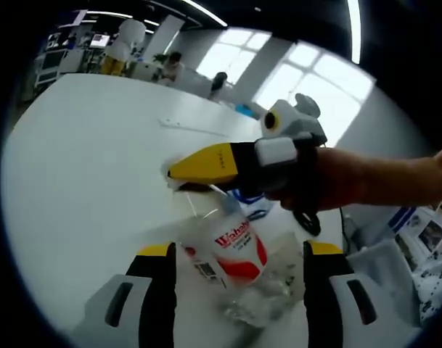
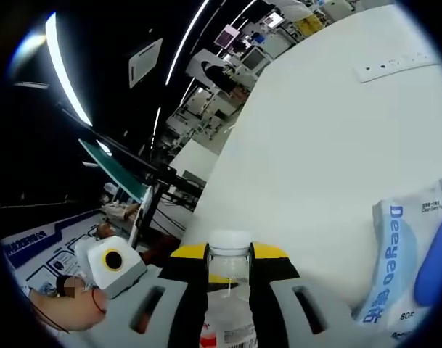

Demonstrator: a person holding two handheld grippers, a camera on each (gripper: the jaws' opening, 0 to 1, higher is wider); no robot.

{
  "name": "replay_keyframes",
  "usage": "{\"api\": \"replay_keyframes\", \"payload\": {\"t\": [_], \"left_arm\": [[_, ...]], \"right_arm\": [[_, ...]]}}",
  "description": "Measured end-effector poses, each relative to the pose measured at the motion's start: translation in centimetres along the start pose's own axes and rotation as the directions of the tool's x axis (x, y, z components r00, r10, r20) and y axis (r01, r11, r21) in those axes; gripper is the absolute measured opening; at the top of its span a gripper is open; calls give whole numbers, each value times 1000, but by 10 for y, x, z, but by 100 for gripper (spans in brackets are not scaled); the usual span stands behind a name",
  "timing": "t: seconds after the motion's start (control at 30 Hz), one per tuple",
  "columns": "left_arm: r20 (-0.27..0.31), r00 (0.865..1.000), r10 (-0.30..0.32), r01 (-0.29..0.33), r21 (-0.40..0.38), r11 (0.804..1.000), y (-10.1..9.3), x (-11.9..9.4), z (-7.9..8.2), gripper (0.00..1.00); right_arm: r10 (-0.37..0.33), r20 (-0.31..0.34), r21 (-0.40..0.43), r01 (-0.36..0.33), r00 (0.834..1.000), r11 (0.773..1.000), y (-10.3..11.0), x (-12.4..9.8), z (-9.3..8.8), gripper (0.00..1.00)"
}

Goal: Arrange the tabletop items into an orderly group along one side of the table until the central work area is clear of visible clutter.

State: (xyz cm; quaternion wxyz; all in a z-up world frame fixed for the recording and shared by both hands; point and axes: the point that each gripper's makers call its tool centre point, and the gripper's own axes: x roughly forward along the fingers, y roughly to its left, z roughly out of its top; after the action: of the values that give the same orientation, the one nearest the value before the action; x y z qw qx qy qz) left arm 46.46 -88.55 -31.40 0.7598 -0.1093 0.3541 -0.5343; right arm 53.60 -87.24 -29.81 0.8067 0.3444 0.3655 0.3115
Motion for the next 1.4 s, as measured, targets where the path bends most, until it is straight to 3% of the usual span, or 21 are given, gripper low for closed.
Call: {"api": "replay_keyframes", "payload": {"t": [0.4, 0.6, 1.1, 1.4], "left_arm": [[-18, 999, -33, 33, -25, 999, 5, 5, -5, 57], [-29, 999, -38, 38, -2, 999, 5, 7, -7, 49], [-9, 999, -36, 36, 37, 999, 4, 0, -1, 45], [0, 1000, -20, 19, 118, 993, 8, -4, 10, 43]], "right_arm": [[68, 15, -70, -67, 998, 995, 18, -2, 4, 17], [77, 9, -96, -75, 997, 993, 23, -4, 3, 17], [96, 21, -133, -93, 995, 987, 34, -7, 6, 17], [123, 39, -188, -113, 992, 976, 46, -10, 13, 17]]}}
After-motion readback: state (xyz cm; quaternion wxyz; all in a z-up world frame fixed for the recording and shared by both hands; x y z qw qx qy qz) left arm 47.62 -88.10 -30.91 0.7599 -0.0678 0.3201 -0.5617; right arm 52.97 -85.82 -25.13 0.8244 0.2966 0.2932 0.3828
